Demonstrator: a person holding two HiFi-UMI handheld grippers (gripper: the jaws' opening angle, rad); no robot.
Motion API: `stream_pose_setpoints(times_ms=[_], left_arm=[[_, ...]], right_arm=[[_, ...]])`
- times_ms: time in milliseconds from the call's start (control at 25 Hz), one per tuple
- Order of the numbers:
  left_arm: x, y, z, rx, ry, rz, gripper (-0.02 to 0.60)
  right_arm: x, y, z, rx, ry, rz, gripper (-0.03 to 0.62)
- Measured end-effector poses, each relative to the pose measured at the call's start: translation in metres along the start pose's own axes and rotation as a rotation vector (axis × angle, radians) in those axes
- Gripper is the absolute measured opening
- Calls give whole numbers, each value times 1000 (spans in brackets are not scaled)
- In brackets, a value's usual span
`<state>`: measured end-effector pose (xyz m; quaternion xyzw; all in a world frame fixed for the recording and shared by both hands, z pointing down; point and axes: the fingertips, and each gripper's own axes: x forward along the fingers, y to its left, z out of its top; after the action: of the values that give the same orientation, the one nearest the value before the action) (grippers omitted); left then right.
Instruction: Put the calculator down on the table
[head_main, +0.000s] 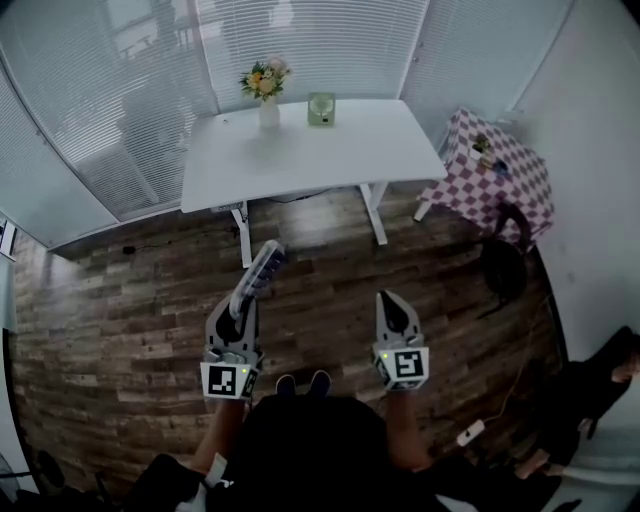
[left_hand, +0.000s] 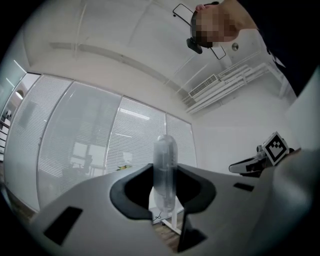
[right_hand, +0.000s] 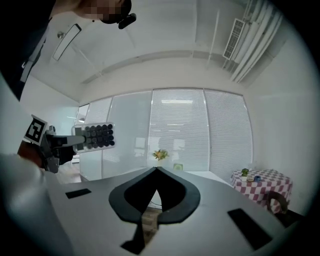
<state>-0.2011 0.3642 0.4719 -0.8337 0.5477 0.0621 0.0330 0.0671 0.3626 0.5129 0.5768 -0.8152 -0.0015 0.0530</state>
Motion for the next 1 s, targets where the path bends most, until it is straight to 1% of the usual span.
stream_pose_setpoints(times_ms=[80, 240, 360, 480, 560, 680, 800, 920, 1000], left_arm=[[3, -5, 2, 7, -3, 0, 100], [4, -18, -1, 40, 2, -2, 100], [6, -25, -2, 47, -7, 4, 100], [10, -31, -3, 58, 9, 3, 100], [11, -30, -7, 63, 6, 4, 100], [20, -23, -9, 60, -20, 5, 100], [36, -17, -13, 48, -22, 11, 100], [57, -12, -21, 53, -26, -1, 100], [71, -8, -24, 33, -26, 4, 100]], right_arm=[[1, -4, -2, 16, -7, 19, 5], [-3, -14, -13, -23, 20, 24, 5], [-4, -19, -11, -10, -14, 25, 5], [-2, -27, -11, -10, -38, 26, 5], [2, -31, -11, -9, -34, 28, 5], [14, -34, -12, -7, -39, 30, 5], [28, -39, -13, -13, -39, 25, 5], [45, -47, -17, -29, -35, 29, 5], [58, -53, -18, -36, -44, 27, 5]])
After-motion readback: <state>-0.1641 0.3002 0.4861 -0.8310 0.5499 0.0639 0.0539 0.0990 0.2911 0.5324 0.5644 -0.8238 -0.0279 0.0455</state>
